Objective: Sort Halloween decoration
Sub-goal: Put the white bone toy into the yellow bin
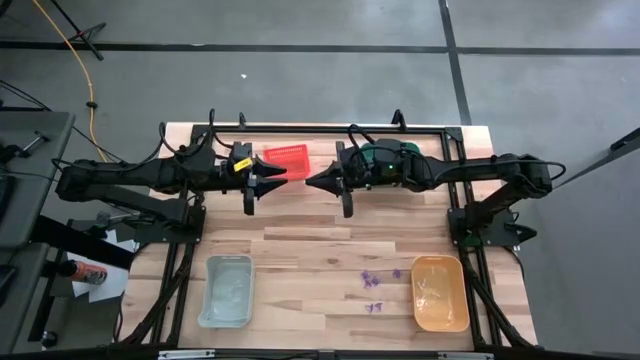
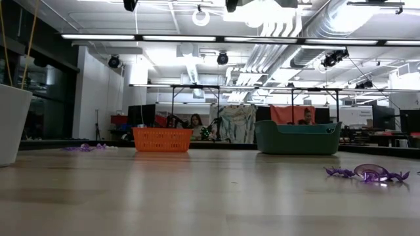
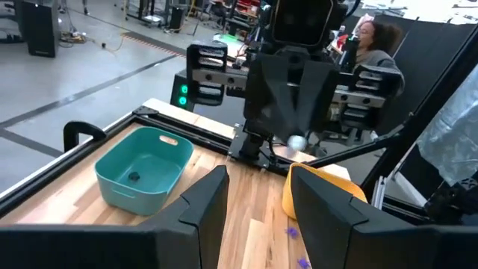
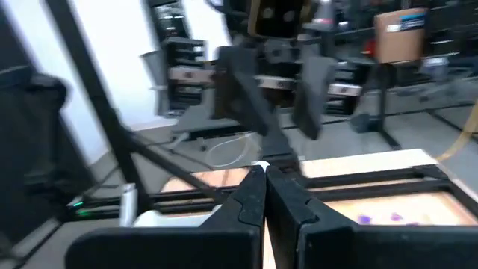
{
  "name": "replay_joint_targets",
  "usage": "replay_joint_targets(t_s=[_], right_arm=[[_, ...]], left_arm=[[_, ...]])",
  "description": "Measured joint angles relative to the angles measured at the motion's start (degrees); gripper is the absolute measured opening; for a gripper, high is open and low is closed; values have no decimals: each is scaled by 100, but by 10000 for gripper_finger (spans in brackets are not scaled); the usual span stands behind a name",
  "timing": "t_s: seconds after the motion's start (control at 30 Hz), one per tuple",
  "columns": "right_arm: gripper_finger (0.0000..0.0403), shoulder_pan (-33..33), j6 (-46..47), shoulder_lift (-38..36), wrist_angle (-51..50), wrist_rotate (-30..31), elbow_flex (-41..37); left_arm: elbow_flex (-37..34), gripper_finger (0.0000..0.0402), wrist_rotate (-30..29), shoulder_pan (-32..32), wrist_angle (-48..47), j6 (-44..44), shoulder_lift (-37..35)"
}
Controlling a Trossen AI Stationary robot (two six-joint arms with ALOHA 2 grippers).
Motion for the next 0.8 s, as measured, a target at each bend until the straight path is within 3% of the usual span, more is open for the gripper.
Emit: replay_joint_targets(t_s=[0.13,0.3,0.57,0.8], right_arm=[[0,11,392,-171,-393,-695,0],[0,215,1015,-594,-2016,-1422,0],[0,1361,2157,-1002,-4797,-1530,-31],[0,2977,4166,-998,-4711,-1234,-809]], left_arm=[[1,136,1,0,-8,3,0],[-1,136,-1,0,-26,226,0],[0,136,-103,2,-23,996,0],[-1,136,-242,2,-24,1317,0]])
